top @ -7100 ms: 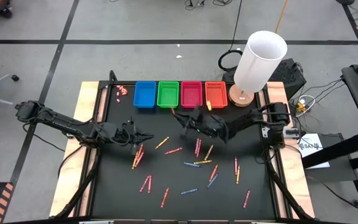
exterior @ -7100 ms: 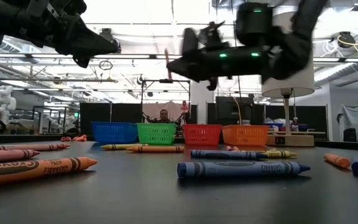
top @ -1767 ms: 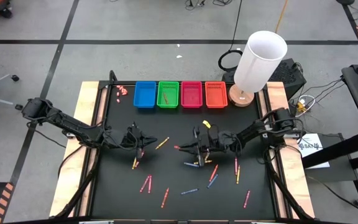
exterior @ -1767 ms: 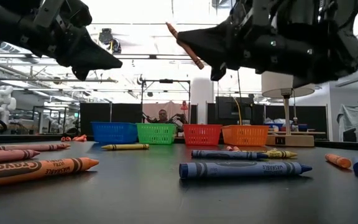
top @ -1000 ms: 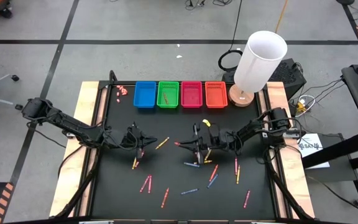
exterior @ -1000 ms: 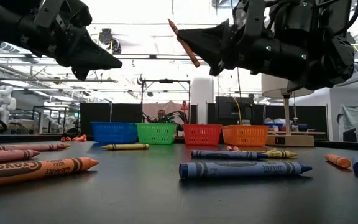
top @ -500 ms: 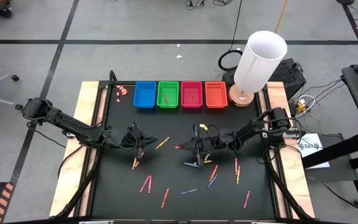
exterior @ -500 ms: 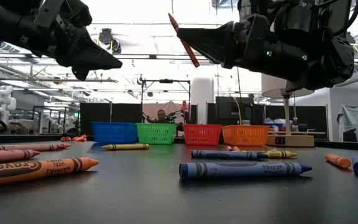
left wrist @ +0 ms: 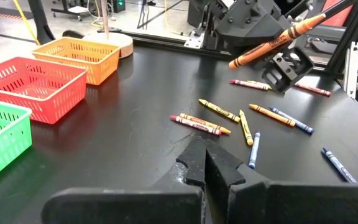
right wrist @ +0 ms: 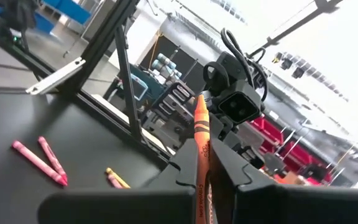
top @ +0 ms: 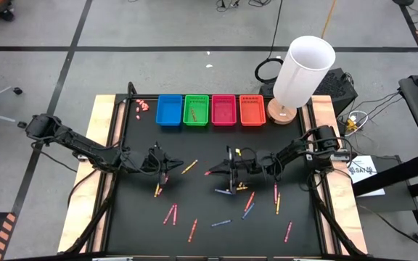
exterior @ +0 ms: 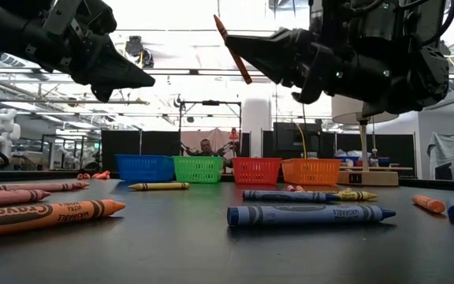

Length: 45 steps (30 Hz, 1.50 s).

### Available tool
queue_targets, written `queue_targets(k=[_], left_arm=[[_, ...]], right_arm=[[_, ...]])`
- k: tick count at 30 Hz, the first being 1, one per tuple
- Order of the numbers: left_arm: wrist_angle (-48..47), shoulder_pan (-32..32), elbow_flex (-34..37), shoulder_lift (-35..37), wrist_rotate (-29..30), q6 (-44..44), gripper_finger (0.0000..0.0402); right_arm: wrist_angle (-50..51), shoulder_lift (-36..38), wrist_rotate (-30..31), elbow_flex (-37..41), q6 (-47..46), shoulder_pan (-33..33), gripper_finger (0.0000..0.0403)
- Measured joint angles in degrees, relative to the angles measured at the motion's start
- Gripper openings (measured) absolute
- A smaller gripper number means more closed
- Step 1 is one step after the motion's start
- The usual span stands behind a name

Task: Sort crayons
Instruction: Put the orange crayon into the green bin

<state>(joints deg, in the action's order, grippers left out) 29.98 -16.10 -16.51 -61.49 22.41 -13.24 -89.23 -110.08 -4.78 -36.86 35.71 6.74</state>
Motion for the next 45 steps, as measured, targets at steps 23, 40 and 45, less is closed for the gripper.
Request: queue_targets(k=[23,40,45], left_arm=[[-0.02,0.0,0.0,0.0,0.0,-0.15,0.0001],[-0.01,0.0,0.0,0.0,0.0,-0.1,0.0001],[-0.02,0.0,0.0,0.0,0.0,-0.04,0.0001]], right_arm=[[1.01,0.06,0.15,0.0,7.09,-0.02,0.0004],[0.98,0.07,0.2,0.0,-1.1,-0.02,0.0004],[0.96,0.06,0.2,0.0,-5.52,-0.02,0.0004]])
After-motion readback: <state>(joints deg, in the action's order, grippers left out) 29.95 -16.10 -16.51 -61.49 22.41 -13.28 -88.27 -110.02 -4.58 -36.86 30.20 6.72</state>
